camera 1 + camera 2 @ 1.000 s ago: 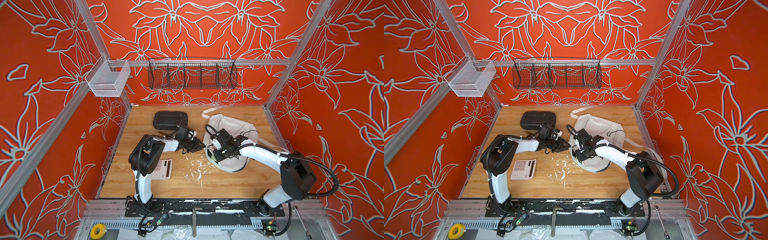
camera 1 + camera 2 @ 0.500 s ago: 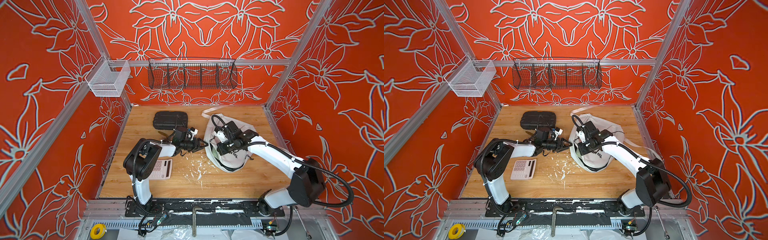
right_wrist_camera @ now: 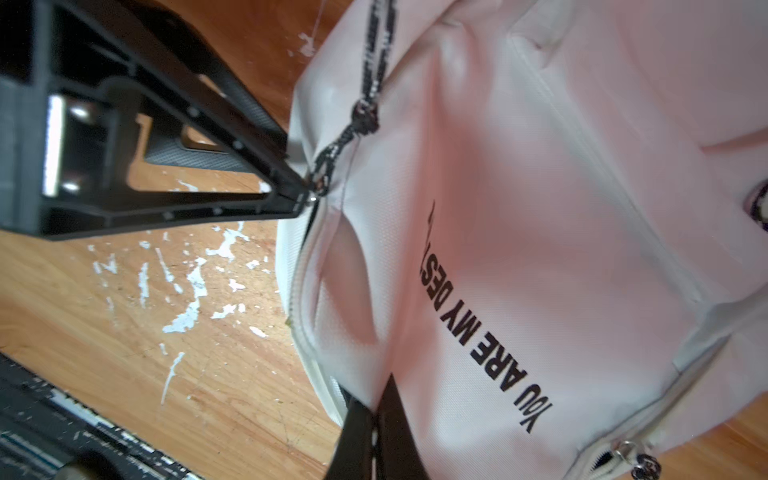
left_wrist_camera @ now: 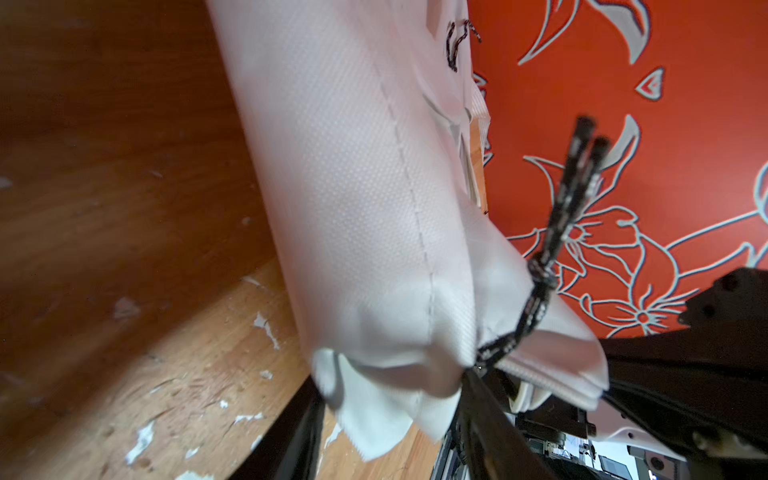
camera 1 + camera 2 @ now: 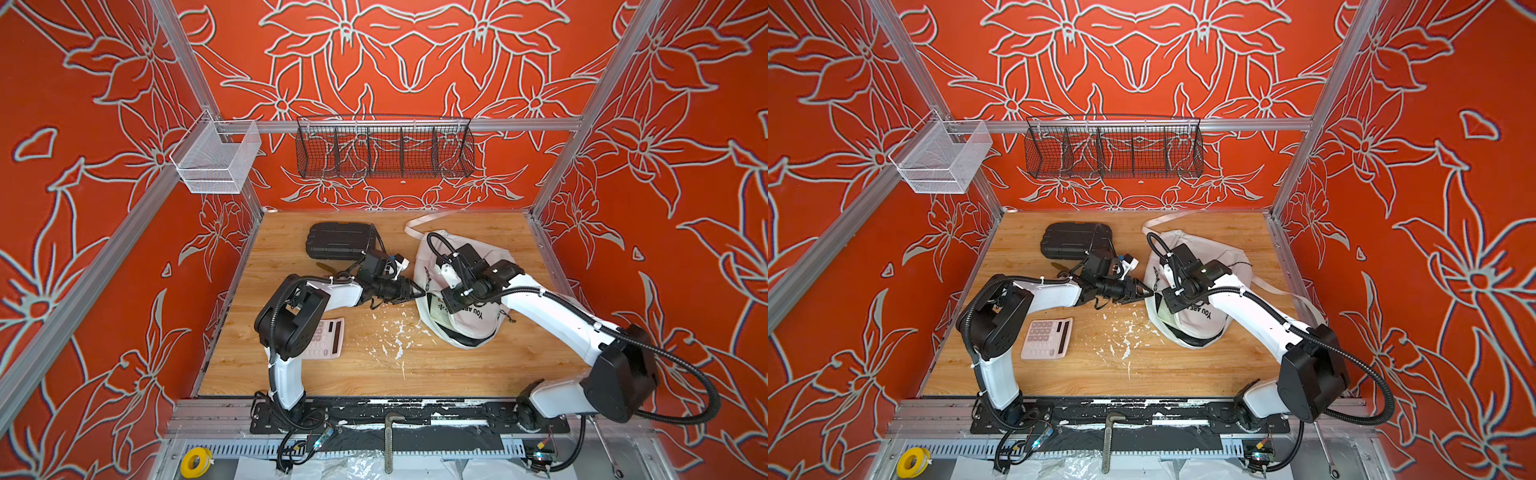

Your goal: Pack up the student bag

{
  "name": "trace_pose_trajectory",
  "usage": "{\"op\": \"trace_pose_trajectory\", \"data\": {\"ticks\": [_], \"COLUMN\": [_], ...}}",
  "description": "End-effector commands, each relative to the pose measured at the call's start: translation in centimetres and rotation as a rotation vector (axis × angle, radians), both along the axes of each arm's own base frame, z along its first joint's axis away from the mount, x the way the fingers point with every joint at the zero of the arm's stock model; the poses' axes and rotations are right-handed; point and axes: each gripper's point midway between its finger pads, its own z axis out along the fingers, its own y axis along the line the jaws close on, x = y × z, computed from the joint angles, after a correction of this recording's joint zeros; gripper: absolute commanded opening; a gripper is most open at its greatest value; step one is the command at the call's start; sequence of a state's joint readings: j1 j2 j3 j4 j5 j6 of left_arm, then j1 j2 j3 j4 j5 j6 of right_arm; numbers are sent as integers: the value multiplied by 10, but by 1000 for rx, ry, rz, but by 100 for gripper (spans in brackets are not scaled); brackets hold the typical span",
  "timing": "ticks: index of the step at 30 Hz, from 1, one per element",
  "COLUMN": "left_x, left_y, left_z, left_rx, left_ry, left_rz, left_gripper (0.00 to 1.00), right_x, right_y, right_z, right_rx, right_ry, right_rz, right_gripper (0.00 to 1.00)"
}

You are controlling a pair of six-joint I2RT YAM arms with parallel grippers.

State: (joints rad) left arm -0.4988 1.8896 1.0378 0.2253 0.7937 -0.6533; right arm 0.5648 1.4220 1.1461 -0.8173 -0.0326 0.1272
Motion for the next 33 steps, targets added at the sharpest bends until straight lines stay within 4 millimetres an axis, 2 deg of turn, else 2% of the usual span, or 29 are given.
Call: {"op": "trace_pose_trajectory", "data": {"ticks": [1, 4, 8, 10, 15, 17, 21, 24, 27, 30, 33], "left_x": [-3, 0, 9, 14, 31, 39, 52, 60, 72, 84, 89], "left_y": [4, 2, -1, -3, -7, -9, -12, -13, -13, -14, -16], "left_z": [-20, -21, -10, -4, 0, -3, -21, -27, -29, -28, -20], "left_rx": [48, 31, 31, 33, 69, 92, 161, 185, 211, 205, 177], "left_ry": [45, 46, 16, 3, -10, -2, 38, 41, 24, 28, 25], "left_rz": [7, 21, 25, 22, 43, 47, 48, 60, 85, 113, 122], "left_gripper": [53, 53, 54, 54, 60, 63, 66, 67, 67, 64, 61], "right_x": [6, 7, 4, 5, 15, 17, 18, 19, 21, 35, 49], "right_y": [-27, -37, -46, -47, -53, -51, -39, -29, -4, 17, 17], "right_z": [-1, -7, -34, -47, -55, -54, -44, -21, 2, 10, 4], "right_rx": [-136, -192, -252, -257, -309, -309, -253, -176, 10, 179, 207], "right_ry": [-40, -66, -81, -90, -124, -129, -134, -156, -160, -112, -40], "right_rz": [-49, -73, -81, -93, -118, -106, -53, -32, 3, -55, -170], "right_gripper": [0, 0, 0, 4, 10, 15, 34, 44, 52, 51, 50]}}
